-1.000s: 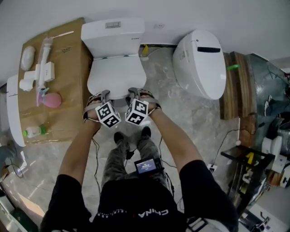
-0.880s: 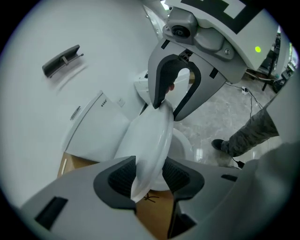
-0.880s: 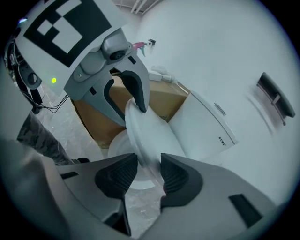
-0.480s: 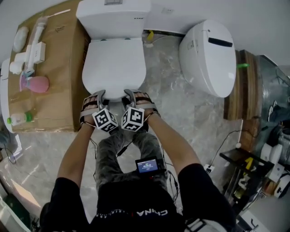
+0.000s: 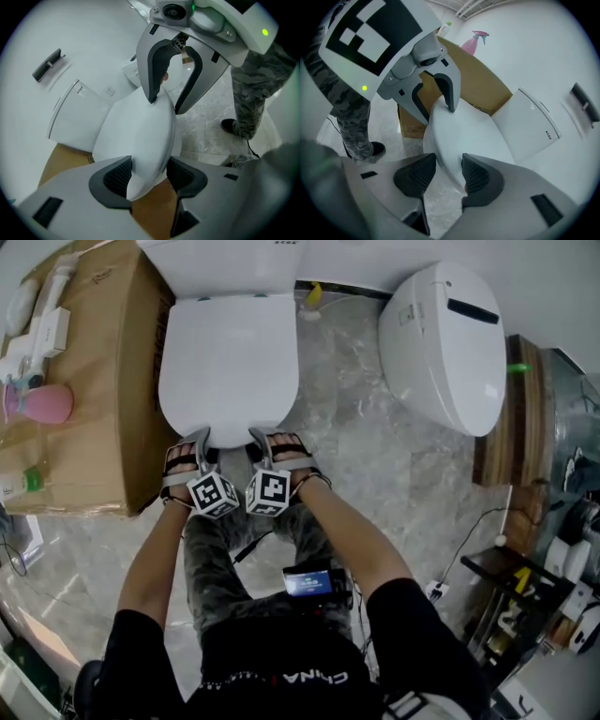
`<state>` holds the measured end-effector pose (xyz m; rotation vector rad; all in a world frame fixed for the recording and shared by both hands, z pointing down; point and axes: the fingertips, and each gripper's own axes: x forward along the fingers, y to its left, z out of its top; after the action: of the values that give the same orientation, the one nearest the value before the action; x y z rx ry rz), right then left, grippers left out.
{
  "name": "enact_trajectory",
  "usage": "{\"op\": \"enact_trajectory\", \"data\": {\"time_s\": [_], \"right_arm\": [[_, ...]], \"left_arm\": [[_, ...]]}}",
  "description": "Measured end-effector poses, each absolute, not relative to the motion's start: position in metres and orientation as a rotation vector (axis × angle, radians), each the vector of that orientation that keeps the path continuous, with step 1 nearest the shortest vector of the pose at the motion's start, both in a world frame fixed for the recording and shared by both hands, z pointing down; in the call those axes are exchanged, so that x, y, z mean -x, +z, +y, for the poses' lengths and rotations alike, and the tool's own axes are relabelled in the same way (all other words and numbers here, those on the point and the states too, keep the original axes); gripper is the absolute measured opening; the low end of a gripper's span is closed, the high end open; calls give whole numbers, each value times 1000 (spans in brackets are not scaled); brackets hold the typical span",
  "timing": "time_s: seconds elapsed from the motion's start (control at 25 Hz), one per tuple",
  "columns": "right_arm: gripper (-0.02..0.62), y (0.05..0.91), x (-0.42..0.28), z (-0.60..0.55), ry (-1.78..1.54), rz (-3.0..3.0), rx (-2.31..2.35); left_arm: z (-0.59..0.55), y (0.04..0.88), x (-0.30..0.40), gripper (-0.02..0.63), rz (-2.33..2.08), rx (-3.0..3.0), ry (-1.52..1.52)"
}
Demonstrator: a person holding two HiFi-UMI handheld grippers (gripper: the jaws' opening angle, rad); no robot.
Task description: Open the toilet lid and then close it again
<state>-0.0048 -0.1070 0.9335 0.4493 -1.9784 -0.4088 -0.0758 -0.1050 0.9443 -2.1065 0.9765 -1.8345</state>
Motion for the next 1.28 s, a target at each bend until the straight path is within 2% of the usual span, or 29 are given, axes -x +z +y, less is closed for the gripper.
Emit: {"op": "enact_trajectory", "data": {"time_s": [0.32, 0.64, 1.08, 1.16, 1.28], "right_arm": [[176, 985, 6, -101, -451, -1973, -466], [175, 1019, 4, -99, -356, -1941, -419], [167, 1020, 3, -95, -260, -1959, -359], [127, 1014, -1, -91, -159, -1949, -347], [100, 991, -10, -92, -84, -1938, -361]], "left_arm": [[-99, 996, 75, 244, 966, 2067, -1859], [-93, 1028, 70, 247, 930, 2140, -1928], [-90, 1034, 71, 245, 881, 2159, -1946], [-85, 1029, 73, 216, 870, 2188, -1983], [-75, 1006, 74, 176, 866, 2245, -2002]]}}
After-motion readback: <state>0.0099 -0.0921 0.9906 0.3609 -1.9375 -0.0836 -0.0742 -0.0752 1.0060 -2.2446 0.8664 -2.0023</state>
